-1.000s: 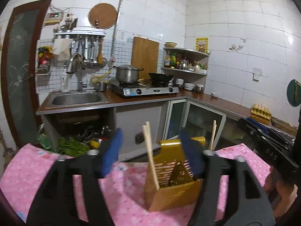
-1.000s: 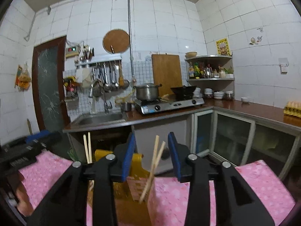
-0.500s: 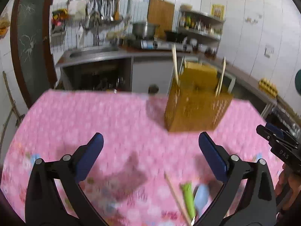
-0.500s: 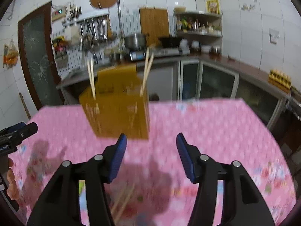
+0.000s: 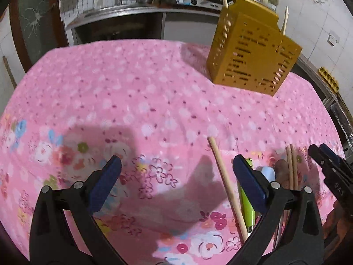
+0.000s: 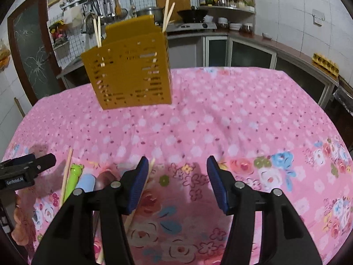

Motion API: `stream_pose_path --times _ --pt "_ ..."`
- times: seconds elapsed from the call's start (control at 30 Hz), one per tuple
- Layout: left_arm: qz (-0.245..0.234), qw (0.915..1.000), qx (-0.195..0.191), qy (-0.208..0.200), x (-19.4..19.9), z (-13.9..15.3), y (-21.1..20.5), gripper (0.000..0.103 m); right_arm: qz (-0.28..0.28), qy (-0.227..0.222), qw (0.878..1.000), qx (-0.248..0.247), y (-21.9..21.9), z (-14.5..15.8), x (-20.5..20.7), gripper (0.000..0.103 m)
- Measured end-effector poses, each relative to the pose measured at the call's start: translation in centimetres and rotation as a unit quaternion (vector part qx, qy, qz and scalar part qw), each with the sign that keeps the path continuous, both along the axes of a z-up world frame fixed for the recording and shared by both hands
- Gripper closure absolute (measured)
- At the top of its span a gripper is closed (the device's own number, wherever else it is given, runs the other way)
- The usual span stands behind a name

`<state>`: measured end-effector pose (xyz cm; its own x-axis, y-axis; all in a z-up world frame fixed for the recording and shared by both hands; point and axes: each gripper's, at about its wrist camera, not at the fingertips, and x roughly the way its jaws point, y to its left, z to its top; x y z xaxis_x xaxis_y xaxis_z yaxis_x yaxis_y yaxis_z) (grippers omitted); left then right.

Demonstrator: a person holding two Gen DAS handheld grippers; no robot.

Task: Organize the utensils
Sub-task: 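Close the left tool on a chopstick while the right tool closes on another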

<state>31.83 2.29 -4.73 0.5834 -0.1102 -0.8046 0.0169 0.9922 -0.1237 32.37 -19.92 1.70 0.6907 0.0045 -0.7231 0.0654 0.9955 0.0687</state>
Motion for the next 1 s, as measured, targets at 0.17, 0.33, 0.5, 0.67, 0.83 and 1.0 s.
stream_pose_path --times 0.17,0.33,0.5,0.67,0.83,1.0 --pt "-0.005 0.9996 0.026 0.001 0.3 -0.6 -1.1 0.009 0.002 0.027 1.0 -0.008 1.1 -1.3 0.9 0.049" --pt "-0.014 0.9997 0.016 0.009 0.5 -0.9 -1.6 0.02 0.005 0.035 0.999 -0.007 1.7 -1.5 1.1 0.054" --pt "-0.031 0.999 0.031 0.011 0.6 -1.1 -3.0 0.043 0.01 0.053 0.998 -0.019 2.6 -2.1 1.4 0.068" --pt "-0.047 0.9983 0.033 0.009 0.6 -1.0 -3.6 0.063 0.025 0.054 0.998 -0.007 2.5 -2.1 1.4 0.086" --pt "-0.066 0.9971 0.036 0.009 0.7 -0.9 -4.5 0.083 0.047 0.055 0.997 -0.003 2.4 -2.0 1.6 0.091" --pt "-0.081 0.9962 0.03 0.011 1.0 -1.0 -5.0 0.093 0.063 0.057 0.996 0.012 1.7 -2.0 2.0 0.092"
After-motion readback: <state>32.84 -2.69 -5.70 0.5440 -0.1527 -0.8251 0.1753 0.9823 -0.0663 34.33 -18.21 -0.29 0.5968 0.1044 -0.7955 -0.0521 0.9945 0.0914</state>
